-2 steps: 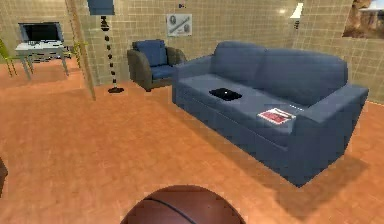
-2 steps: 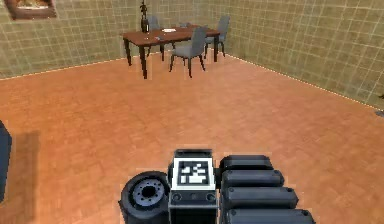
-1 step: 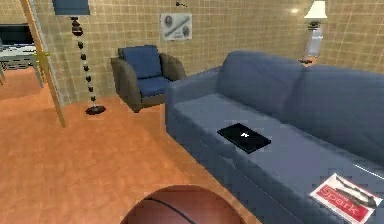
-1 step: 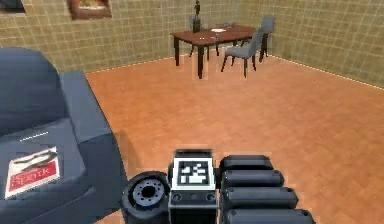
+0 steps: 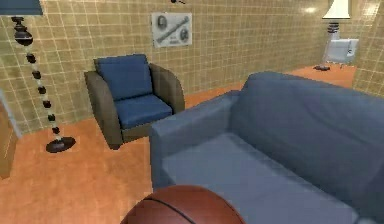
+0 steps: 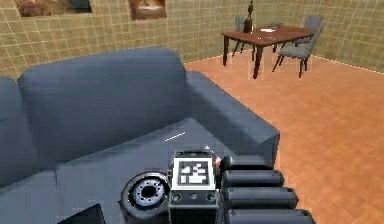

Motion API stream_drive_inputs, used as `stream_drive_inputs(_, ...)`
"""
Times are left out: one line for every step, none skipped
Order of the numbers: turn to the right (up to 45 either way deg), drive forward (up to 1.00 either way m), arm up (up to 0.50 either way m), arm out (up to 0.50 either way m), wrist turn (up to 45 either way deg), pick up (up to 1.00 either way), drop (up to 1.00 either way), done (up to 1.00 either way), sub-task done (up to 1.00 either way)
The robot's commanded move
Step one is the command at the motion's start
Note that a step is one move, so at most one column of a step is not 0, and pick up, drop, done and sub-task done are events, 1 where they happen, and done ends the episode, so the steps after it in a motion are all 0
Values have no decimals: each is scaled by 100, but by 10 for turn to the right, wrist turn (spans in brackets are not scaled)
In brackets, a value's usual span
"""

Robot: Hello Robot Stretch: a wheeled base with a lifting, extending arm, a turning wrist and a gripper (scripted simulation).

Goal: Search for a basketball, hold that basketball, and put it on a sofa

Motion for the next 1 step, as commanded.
stream_drive_inputs(0,20,0,0,0,0,0,0,0)
